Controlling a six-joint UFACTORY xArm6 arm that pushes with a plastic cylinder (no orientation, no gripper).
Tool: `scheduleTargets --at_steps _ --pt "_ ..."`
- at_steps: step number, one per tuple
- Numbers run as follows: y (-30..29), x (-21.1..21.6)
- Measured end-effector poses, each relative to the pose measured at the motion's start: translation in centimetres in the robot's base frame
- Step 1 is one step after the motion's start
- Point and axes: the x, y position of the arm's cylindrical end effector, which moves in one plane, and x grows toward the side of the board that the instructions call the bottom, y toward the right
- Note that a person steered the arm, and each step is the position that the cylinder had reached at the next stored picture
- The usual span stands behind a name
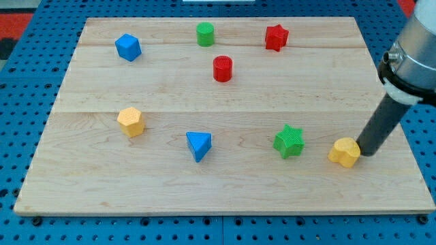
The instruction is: Slide the green star into the yellow heart
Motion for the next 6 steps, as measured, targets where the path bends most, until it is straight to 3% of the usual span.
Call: scheduleTargets --at_steps 1,2,3,5,6 --pt "-2.3 -5.0" --pt "-12.3 -5.3" --pt "-16.0 -3.3" --pt "-6.2 -0.7" --pt "-12.4 -3.7"
